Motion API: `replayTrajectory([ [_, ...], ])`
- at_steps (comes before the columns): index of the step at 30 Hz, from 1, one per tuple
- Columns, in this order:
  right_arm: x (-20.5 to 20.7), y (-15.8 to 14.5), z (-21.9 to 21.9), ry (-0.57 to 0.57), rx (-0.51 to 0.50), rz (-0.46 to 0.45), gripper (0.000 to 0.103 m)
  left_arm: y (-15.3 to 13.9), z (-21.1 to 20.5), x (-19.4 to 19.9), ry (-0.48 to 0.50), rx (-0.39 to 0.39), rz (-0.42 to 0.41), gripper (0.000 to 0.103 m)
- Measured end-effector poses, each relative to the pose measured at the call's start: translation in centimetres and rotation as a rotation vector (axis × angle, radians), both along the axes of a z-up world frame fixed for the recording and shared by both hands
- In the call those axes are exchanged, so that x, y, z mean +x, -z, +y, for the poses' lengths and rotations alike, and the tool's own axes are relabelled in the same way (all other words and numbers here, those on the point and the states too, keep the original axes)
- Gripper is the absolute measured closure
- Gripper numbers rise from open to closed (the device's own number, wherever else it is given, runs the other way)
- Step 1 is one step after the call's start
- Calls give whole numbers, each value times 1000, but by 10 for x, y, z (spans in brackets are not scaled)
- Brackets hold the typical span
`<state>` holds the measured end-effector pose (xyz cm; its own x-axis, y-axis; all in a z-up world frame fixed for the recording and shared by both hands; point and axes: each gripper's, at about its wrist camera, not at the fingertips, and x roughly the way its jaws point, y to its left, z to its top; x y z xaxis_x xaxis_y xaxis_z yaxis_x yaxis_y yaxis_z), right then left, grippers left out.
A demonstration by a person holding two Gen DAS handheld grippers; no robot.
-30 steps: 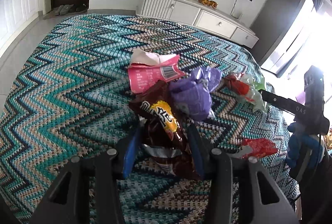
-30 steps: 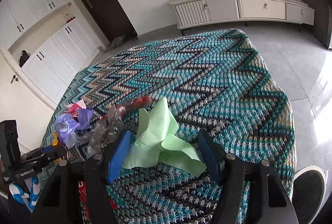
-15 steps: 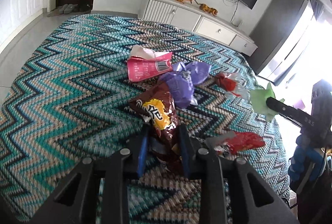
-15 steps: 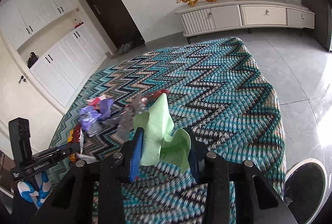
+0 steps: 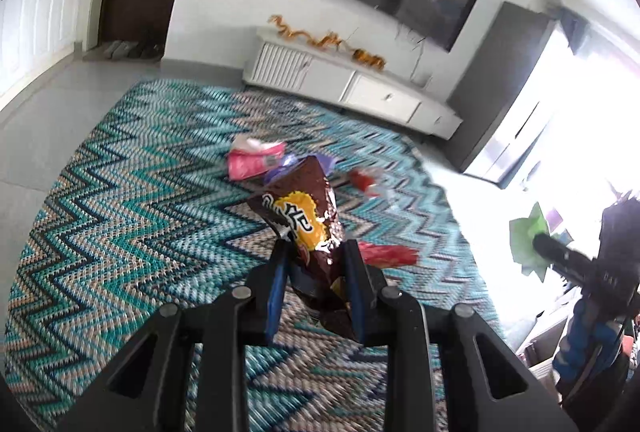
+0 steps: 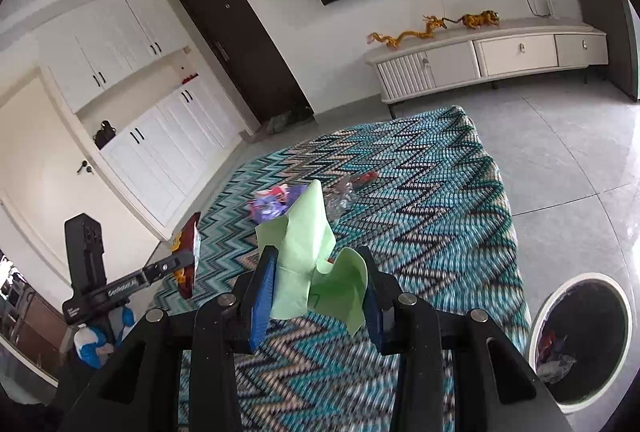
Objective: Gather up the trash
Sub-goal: 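Grasp the brown chip bag with the left tool while the right tool grasps the light green paper, then lift both held items and carry them over the white bin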
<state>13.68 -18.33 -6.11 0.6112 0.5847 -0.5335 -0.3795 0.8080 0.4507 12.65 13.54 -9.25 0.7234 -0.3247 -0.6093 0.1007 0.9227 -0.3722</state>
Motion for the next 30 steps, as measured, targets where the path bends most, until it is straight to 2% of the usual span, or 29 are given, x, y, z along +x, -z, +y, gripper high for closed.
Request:
replayTrajectory([
  [10, -111, -34, -66, 85, -4, -108, 66, -45, -37, -45, 100, -43, -125, 77],
  [21, -202, -69, -151, 305, -59, -240, 66, -85, -128, -67, 322, -60, -208, 77],
  [26, -220, -70, -184, 419, -77, -265, 66, -95, -184, -59, 434, -47, -205, 77],
  [30, -211, -57, -204, 491, -82, -220, 66, -94, -231, -49, 516, -24, -185, 77],
])
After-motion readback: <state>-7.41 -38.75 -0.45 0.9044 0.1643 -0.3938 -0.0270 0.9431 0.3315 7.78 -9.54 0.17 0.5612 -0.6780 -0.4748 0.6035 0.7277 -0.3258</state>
